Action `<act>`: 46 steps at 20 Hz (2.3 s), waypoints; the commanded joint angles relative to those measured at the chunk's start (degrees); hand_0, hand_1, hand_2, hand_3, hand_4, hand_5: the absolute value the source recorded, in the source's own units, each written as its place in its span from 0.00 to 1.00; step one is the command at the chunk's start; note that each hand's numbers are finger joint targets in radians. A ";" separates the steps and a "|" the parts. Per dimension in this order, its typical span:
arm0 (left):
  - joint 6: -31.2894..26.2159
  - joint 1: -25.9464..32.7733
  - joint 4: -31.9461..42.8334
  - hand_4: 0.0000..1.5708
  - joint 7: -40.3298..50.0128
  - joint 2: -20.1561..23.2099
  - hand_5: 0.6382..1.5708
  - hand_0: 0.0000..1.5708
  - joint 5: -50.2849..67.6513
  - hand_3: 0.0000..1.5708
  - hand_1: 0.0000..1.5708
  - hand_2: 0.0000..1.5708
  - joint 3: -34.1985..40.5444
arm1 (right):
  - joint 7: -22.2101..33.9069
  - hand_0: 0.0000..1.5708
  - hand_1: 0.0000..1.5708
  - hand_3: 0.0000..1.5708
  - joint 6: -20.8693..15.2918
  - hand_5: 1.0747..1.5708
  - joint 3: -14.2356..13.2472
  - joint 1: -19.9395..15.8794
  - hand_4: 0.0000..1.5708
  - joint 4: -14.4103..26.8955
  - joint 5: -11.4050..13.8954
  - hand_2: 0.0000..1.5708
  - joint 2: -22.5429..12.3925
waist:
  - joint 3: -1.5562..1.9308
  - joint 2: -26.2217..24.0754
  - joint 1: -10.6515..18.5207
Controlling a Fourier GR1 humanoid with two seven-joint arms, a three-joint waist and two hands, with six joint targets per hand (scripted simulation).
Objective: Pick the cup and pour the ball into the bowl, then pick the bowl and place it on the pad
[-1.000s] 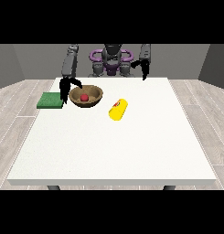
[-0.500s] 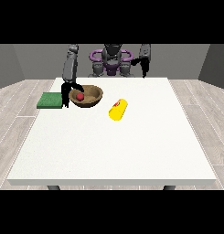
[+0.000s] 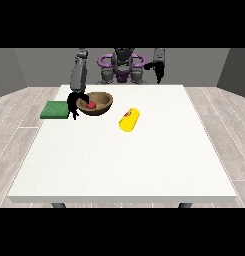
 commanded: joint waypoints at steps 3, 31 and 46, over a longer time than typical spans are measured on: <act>-1.20 -0.22 -1.88 0.61 -1.09 1.25 0.82 0.00 0.45 0.00 0.00 0.00 0.74 | 7.18 1.00 1.00 1.00 -2.62 0.83 -2.79 -0.35 0.61 4.31 -2.54 1.00 -2.09 | 1.48 4.18 1.61; -3.27 4.71 12.87 0.75 -9.33 0.42 0.76 0.00 1.96 0.00 0.00 0.00 7.55 | 28.94 1.00 1.00 0.85 -2.47 0.84 -2.52 -1.08 0.63 -3.29 -6.86 1.00 -19.48 | 1.48 -6.65 -5.64; -3.19 5.28 8.70 0.74 -13.03 -0.32 0.78 0.00 1.01 0.00 0.00 0.00 6.20 | 17.21 0.89 0.89 0.51 -6.34 1.00 -4.45 1.20 0.00 3.98 -3.43 1.00 -29.02 | 1.44 1.20 -2.60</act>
